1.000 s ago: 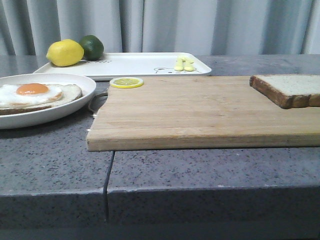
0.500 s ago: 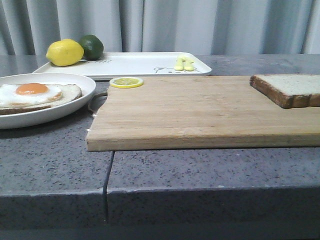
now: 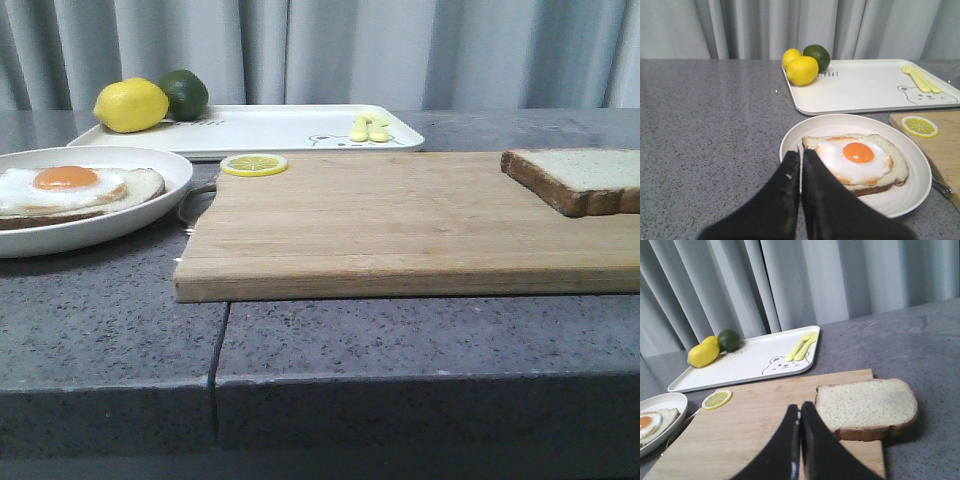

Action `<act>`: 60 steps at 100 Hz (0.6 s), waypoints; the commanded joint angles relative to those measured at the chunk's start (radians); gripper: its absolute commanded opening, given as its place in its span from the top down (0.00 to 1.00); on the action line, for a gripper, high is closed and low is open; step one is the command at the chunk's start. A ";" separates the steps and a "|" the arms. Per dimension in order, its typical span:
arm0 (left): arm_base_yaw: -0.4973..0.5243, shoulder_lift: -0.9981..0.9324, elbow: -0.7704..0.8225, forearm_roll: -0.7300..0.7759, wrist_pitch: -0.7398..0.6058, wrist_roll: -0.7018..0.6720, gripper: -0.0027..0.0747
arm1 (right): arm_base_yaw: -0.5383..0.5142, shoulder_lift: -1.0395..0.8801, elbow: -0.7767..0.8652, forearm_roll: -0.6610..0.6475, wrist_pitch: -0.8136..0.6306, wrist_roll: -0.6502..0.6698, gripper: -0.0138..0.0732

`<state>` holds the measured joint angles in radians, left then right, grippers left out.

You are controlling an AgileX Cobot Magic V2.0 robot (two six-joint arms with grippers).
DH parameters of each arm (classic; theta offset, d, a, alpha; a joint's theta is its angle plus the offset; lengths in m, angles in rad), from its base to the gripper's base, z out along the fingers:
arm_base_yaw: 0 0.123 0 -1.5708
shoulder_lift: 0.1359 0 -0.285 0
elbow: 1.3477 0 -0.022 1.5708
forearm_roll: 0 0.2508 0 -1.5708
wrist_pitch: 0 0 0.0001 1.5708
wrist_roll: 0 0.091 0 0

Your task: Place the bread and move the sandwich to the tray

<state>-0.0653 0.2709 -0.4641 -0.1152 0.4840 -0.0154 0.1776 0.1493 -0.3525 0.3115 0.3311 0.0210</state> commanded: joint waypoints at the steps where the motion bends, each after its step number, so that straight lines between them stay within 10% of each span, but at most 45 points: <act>1: 0.001 0.086 -0.100 -0.012 0.000 -0.010 0.99 | -0.007 0.084 -0.106 -0.005 0.017 -0.033 0.98; 60: 0.001 0.369 -0.392 -0.013 0.207 -0.010 0.99 | -0.007 0.424 -0.528 -0.123 0.350 -0.078 0.98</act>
<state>-0.0653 0.6233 -0.8208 -0.1152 0.7480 -0.0154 0.1776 0.5470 -0.8422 0.1952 0.7516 -0.0471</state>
